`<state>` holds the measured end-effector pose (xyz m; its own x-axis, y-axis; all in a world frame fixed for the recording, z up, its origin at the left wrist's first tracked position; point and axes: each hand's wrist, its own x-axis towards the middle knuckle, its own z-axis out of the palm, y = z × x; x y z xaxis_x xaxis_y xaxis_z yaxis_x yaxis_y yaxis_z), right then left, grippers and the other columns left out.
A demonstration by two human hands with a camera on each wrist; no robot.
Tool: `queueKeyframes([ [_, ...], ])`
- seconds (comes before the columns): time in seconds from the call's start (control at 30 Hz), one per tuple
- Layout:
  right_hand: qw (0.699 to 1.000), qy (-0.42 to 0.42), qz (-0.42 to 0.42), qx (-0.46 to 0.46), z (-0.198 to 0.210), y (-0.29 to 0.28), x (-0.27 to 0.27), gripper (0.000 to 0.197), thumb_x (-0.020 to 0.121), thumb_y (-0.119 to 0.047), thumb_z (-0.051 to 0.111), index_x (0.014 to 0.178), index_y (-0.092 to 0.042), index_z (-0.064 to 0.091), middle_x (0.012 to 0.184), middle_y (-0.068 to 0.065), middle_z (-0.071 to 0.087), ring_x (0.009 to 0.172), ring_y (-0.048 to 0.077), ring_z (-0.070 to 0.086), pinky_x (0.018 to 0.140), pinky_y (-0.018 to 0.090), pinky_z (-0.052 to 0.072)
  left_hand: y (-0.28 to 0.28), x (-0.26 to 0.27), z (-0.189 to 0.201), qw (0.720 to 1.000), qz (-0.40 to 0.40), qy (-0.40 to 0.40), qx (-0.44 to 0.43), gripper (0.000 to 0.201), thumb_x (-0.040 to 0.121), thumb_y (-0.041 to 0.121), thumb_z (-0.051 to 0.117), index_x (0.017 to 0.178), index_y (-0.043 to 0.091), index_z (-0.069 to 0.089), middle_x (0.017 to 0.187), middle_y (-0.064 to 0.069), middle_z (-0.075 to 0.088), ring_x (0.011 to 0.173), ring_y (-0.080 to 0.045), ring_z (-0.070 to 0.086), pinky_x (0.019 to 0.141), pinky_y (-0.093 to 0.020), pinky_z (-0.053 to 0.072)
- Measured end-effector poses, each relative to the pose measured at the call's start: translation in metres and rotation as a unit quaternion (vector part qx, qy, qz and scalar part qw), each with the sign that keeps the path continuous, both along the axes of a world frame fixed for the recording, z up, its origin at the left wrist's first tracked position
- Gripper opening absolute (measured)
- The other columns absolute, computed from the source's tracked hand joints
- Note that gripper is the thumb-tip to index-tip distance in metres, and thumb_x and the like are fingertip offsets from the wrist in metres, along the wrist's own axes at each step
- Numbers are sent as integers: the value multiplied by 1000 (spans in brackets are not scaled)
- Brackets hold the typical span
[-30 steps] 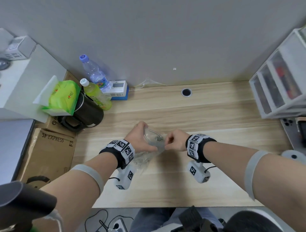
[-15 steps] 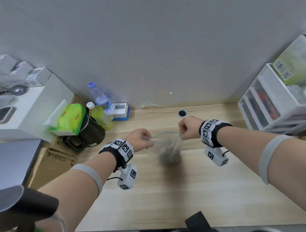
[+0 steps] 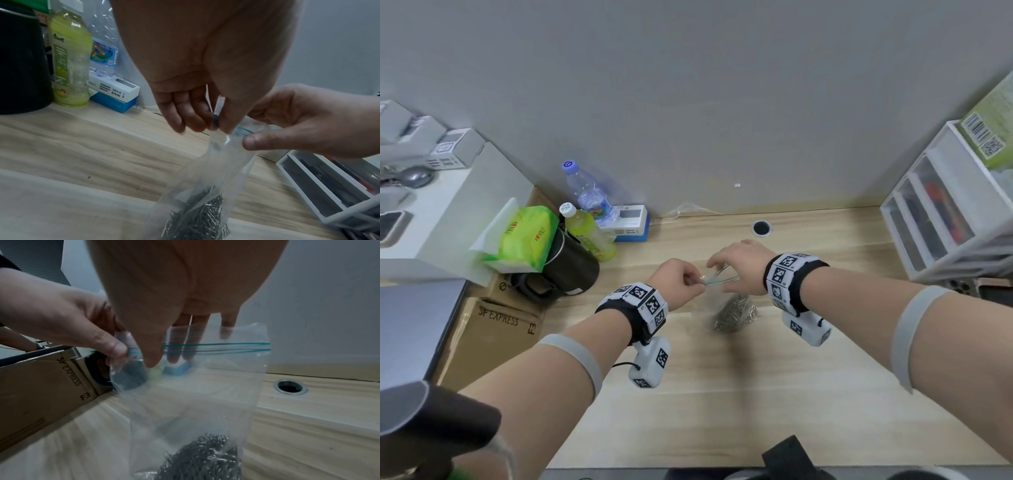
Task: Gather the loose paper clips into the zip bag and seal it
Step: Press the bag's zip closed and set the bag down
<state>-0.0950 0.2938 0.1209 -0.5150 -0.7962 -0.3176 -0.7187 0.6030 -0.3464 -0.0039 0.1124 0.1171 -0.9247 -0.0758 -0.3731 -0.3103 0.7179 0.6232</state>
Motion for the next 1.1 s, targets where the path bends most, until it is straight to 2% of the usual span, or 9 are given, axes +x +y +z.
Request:
queueKeyframes([
  [0.1, 1000, -10, -18, -18, 0, -9, 3, 13, 84, -39, 64, 94, -32, 67, 96, -11, 69, 97, 19, 61, 93, 37, 46, -5, 3, 1, 1000, 16, 6, 0, 6, 81, 20, 75, 79, 22, 70, 75, 2, 69, 62, -5, 58, 61, -15, 46],
  [0.17, 998, -39, -34, -34, 0, -12, 5, 8, 86, -33, 65, 89, -28, 70, 91, -9, 70, 92, 19, 62, 84, 33, 50, -9, 6, 0, 1000, 30, 6, -3, 6, 80, 21, 76, 80, 20, 70, 77, -3, 71, 63, -7, 58, 64, -20, 49],
  [0.23, 994, -78, -55, -48, -1, -13, 5, 7, 85, -31, 67, 88, -27, 71, 91, -9, 70, 91, 16, 63, 83, 32, 52, -12, 8, -2, 999, 42, 2, -7, 6, 78, 21, 76, 80, 17, 71, 79, -9, 72, 63, -11, 58, 66, -28, 52],
  [0.33, 989, -116, -70, -63, -3, -15, 4, 8, 83, -32, 69, 88, -28, 73, 92, -12, 71, 92, 11, 64, 87, 33, 54, -15, 12, -2, 999, 45, 4, -2, 5, 78, 17, 76, 76, 15, 71, 78, -14, 72, 62, -12, 57, 64, -26, 50],
  [0.5, 986, -137, -60, -80, -4, -22, 6, 5, 84, -30, 70, 86, -27, 73, 89, -9, 72, 88, 11, 65, 85, 32, 54, -16, 13, -2, 999, 37, 8, 6, 19, 78, 16, 78, 67, 27, 67, 75, -11, 72, 62, -12, 59, 68, -31, 54],
  [0.57, 986, -134, -61, -78, -5, -24, 6, 4, 85, -29, 70, 86, -27, 73, 89, -8, 71, 89, 12, 65, 85, 32, 53, -16, 14, -1, 999, 44, 6, 10, 21, 78, 15, 79, 66, 27, 67, 72, -7, 71, 62, -12, 61, 67, -29, 54],
  [0.73, 988, -120, -60, -76, -7, -27, 8, 3, 86, -27, 67, 87, -26, 70, 91, -7, 70, 90, 15, 64, 86, 35, 53, -12, 13, 1, 998, 58, 10, 6, 20, 76, 12, 78, 64, 24, 67, 62, 5, 63, 55, -5, 54, 53, -12, 44],
  [0.93, 986, -148, -43, -70, -7, -30, 13, 14, 85, -31, 68, 95, -23, 71, 95, -5, 70, 92, 15, 64, 84, 32, 52, -14, 15, 0, 999, 48, 7, 7, 11, 74, 14, 77, 67, 20, 72, 68, -4, 70, 58, -9, 57, 60, -24, 50],
  [1.1, 984, -148, -46, -89, -10, -36, 17, 8, 84, -31, 70, 88, -24, 71, 86, -6, 69, 85, 16, 64, 81, 34, 54, -12, 15, -1, 999, 52, 8, 11, 5, 74, 14, 77, 70, 18, 76, 68, -1, 71, 56, -6, 58, 57, -18, 47],
])
